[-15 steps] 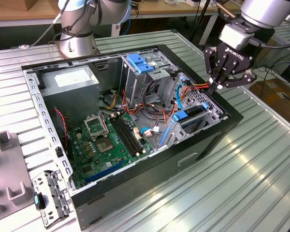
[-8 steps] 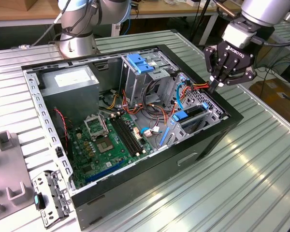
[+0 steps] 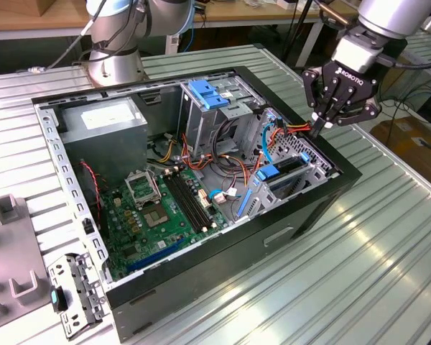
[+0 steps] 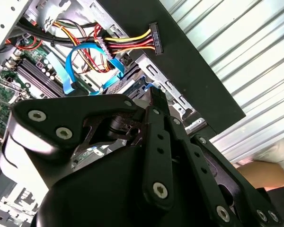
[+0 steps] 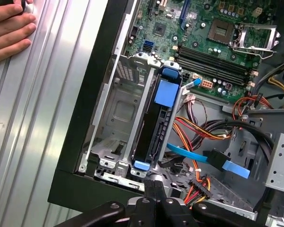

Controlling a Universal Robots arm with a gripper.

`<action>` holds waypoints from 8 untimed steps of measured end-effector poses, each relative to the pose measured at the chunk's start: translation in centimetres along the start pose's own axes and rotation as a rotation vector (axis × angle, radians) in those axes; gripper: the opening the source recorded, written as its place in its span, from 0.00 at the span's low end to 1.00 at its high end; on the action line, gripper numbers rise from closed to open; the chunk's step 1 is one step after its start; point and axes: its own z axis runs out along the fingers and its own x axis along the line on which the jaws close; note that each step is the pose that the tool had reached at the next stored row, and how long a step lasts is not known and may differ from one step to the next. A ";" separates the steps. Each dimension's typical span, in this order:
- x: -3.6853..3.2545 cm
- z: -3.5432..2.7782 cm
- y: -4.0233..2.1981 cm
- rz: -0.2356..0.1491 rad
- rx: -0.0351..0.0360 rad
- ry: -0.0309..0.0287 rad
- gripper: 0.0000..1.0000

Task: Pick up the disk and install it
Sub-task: 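Insert the first disk wire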

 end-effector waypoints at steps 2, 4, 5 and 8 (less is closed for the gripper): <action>-0.01 0.00 -0.01 -0.010 0.0000 0.0002 0.11; -0.01 0.00 -0.01 -0.018 0.0000 0.0004 0.11; -0.01 -0.01 -0.01 -0.021 0.0000 0.0006 0.11; -0.01 0.00 -0.02 -0.035 0.0000 0.0008 0.11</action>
